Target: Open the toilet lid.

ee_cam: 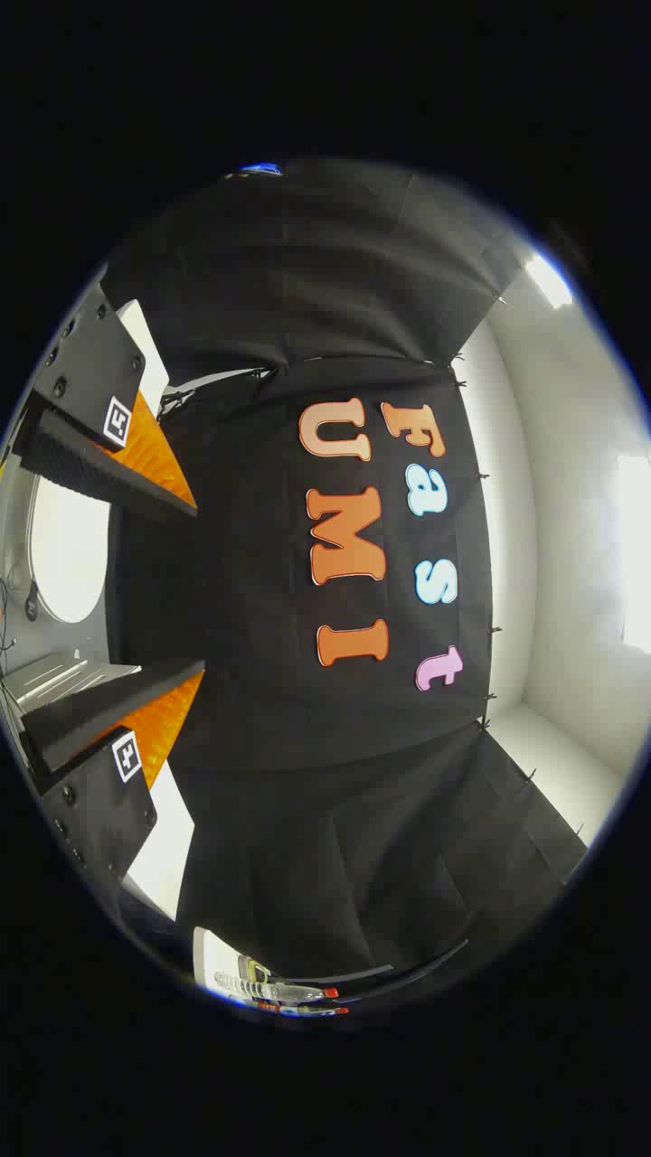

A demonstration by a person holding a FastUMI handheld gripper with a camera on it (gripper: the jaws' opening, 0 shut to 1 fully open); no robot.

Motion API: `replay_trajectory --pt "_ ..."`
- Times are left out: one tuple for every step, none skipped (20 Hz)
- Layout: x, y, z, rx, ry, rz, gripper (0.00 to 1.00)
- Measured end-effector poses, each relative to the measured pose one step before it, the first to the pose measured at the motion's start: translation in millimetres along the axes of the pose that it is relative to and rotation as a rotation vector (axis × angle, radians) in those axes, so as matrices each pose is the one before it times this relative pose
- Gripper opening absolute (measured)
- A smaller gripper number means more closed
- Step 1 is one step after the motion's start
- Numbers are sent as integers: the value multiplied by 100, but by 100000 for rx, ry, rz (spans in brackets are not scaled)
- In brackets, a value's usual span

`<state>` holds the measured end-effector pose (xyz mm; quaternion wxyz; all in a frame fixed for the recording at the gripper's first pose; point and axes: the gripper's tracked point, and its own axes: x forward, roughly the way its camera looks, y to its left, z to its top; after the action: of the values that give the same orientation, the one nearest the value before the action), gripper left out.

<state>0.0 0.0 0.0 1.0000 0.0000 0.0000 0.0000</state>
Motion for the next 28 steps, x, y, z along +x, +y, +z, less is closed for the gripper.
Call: replay_trajectory --pt "-69 68 0 -11 5 111 98" --pt "142 -1 -47 -45 45 -7 98" --pt "-33 30 -3 46 59 101 98" --pt "63 108 -25 305 -35 133 98" --pt "-40 82 -13 511 60 252 98" --pt "-199 14 -94 522 318 162 98" --pt "-10 76 -91 170 384 217 98" --pt "17 -70 -31 -280 256 -124 98" --pt "55 -156 122 -442 -92 -392 98" --pt "-39 -71 138 -359 -383 -369 98" --pt "-153 141 231 -129 -481 -26 98" --pt "30 33 224 73 -388 27 98" --pt "-50 -45 19 148 -136 146 98" --pt "-113 59 -85 90 56 172 98" --pt "-59 125 -56 19 152 152 98" --pt "11 138 -113 64 174 180 98" --pt "-28 15 22 35 191 111 98" --pt "-37 -74 -67 100 80 -35 98" --pt "-96 -46 79 268 -130 28 98" --pt "0 116 -1 335 -83 109 98" --pt "-70 106 -108 271 28 148 98" --pt "48 -24 -30 157 178 24 98" --pt "78 -7 -52 60 200 71 98" --pt "7 69 -50 75 -72 336 98" --pt "-72 165 327 129 -514 516 98" --pt "-27 96 117 91 -605 381 98" --pt "-43 122 35 87 -538 448 98" --pt "0 152 18 334 -375 447 98"
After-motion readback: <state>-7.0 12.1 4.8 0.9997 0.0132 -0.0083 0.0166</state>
